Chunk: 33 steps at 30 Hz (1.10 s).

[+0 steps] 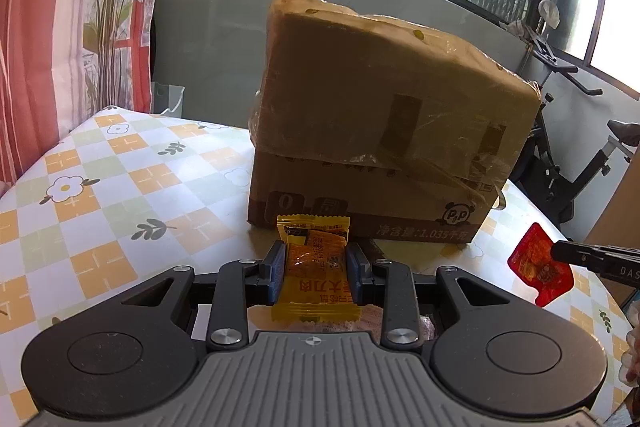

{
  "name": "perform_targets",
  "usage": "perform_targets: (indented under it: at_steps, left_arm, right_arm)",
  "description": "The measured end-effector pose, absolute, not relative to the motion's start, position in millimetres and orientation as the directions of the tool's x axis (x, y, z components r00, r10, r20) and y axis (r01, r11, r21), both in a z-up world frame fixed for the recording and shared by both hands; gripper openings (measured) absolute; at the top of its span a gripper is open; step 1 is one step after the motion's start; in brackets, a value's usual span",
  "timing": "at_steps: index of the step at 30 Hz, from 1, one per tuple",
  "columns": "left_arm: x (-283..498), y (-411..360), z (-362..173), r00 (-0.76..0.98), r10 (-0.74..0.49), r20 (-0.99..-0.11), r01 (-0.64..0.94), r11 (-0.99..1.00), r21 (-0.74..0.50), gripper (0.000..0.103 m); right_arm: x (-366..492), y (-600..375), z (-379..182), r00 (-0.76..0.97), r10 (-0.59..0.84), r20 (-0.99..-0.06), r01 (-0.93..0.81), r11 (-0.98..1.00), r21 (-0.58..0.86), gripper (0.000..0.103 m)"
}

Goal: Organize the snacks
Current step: 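Carry the yellow candy and red packet over the box and release both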

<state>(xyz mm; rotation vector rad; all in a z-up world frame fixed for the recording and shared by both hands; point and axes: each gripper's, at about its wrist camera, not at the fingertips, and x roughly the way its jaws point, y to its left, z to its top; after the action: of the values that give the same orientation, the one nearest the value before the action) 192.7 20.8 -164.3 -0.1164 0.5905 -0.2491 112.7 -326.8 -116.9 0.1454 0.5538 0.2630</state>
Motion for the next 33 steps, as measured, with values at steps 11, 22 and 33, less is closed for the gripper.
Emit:
perform_targets:
  at_steps: [11, 22, 33]
  left_arm:
    - [211.2, 16.4, -83.0, 0.876, -0.318, -0.363, 0.291, 0.948, -0.128, 0.033]
    - [309.1, -43.4, -21.3, 0.877, -0.362, -0.315, 0.351, 0.932, -0.094, 0.033]
    - [359.9, -83.6, -43.9, 0.851, -0.307, -0.425, 0.330, 0.944, -0.020, 0.057]
  right_arm:
    - [119.1, -327.7, -11.3, 0.892, 0.368, -0.262, -0.327, 0.927, 0.184, 0.000]
    - [231.1, -308.8, 27.4, 0.908, 0.349, -0.233, -0.332, 0.937, 0.112, 0.000]
    - [272.9, -304.6, -11.0, 0.899, 0.234, -0.370, -0.221, 0.972, 0.079, 0.018]
